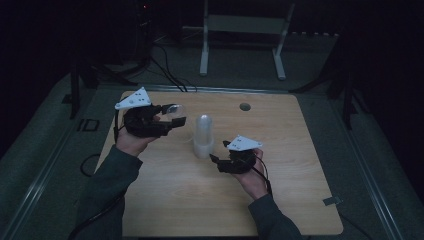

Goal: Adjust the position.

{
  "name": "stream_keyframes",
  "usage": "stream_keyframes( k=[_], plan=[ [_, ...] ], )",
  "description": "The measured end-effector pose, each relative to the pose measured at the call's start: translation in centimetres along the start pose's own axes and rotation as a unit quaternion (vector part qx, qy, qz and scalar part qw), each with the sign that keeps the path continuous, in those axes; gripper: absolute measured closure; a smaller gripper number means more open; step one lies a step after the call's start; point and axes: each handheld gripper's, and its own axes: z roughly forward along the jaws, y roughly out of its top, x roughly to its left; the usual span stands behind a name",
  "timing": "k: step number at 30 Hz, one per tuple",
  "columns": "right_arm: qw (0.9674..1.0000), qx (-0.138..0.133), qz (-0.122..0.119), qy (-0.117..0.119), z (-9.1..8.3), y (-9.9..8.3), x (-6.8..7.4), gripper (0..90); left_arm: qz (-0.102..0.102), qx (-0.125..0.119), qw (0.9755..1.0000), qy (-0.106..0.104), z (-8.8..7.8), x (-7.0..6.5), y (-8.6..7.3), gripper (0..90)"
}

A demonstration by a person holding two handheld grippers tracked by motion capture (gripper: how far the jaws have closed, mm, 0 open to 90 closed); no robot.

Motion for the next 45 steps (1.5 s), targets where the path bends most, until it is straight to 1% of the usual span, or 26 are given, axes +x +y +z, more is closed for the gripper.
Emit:
stream_keyframes(
  k=[10,16,20,28,30,34,40,45],
  plan=[
    [0.9998,-0.010,0.014,0.011,-0.1,0.0,-0.1,30.0,-0.001,0.000,1.0000,-0.008,0.1,-0.1,-0.9,41.0],
    [0.9997,-0.012,0.015,0.012,-0.3,0.0,-0.1,29.9,-0.003,-0.001,0.9999,-0.012,0.3,-0.1,-1.5,41.0],
    [0.9995,-0.013,0.021,0.020,-0.4,0.1,-0.2,30.1,-0.004,-0.002,0.9999,-0.017,0.4,-0.2,-1.9,41.0],
    [0.9996,-0.016,0.016,0.018,-0.5,0.3,-0.1,30.8,-0.006,-0.002,0.9997,-0.022,0.7,-0.2,-2.6,40.9],
    [0.9997,-0.015,0.012,0.017,-0.5,0.4,0.0,30.8,-0.005,-0.002,0.9997,-0.023,0.8,-0.2,-2.6,41.0],
    [0.9995,-0.020,0.011,0.019,-0.5,0.6,0.1,30.7,-0.004,-0.005,0.9996,-0.026,0.8,-0.3,-2.8,41.0],
    [0.9993,-0.025,0.013,0.025,-0.5,0.8,0.2,30.1,-0.009,-0.008,0.9995,-0.028,0.8,-0.3,-3.4,41.0],
    [0.9990,-0.030,0.015,0.029,-0.5,0.9,0.2,30.1,-0.017,-0.013,0.9991,-0.036,0.8,-0.2,-3.9,41.0]
  ],
)
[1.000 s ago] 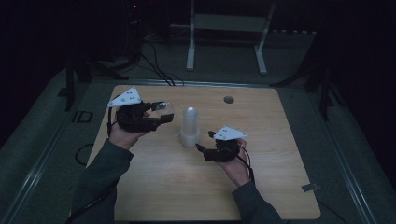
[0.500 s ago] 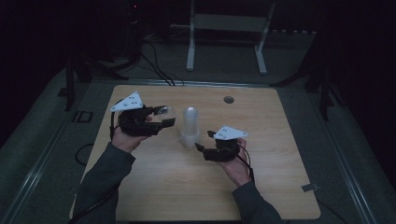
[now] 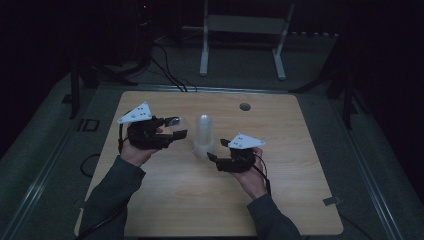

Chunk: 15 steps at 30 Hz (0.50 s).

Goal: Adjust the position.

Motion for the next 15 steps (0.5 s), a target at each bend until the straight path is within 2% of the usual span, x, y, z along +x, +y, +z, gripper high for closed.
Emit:
stream_keyframes(
  k=[15],
  plan=[
    [0.9999,-0.014,-0.002,0.003,-0.3,0.7,0.2,30.1,-0.015,-0.007,0.9998,-0.011,0.2,0.2,-1.3,41.0]
  ],
)
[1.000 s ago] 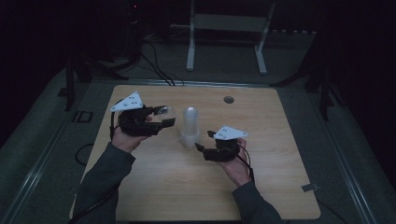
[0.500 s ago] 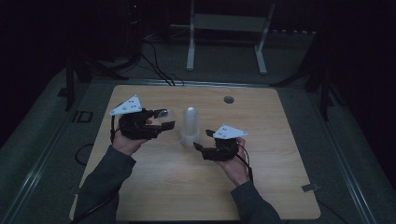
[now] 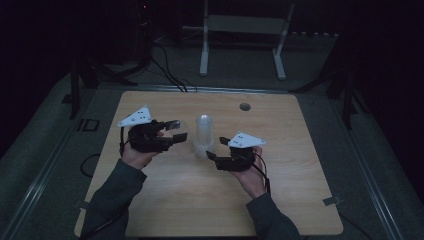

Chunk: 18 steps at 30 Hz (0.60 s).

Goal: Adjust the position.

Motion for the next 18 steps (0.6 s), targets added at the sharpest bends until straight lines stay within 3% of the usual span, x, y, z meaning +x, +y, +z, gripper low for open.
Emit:
stream_keyframes(
  k=[18],
  plan=[
    [0.9997,-0.019,0.005,0.010,-0.4,0.7,0.1,30.2,-0.018,-0.003,0.9998,-0.002,0.3,0.4,-1.2,41.1]
  ],
)
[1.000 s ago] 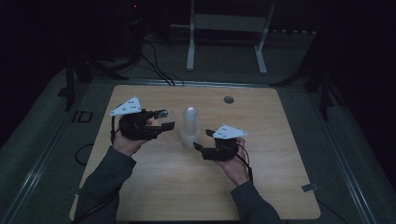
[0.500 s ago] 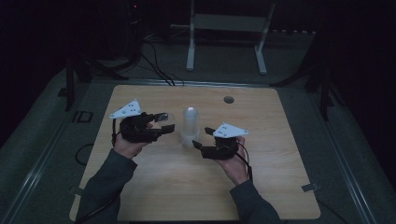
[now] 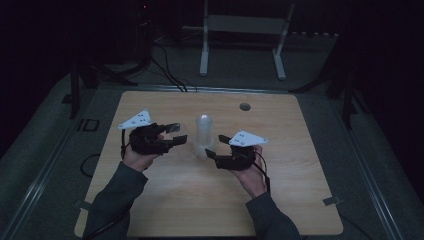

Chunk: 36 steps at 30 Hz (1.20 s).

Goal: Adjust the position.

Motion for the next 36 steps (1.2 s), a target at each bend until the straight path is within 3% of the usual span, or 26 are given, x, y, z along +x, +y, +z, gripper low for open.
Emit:
stream_keyframes(
  k=[19,36],
  plan=[
    [0.9998,-0.010,0.001,0.019,0.0,0.1,0.4,31.0,-0.013,-0.006,0.9999,-0.006,0.6,-0.1,-0.8,41.2],
    [0.9980,-0.035,-0.004,0.052,-0.2,0.2,1.0,29.8,-0.026,-0.022,0.9993,-0.018,1.0,-0.2,-1.4,41.2]
  ],
)
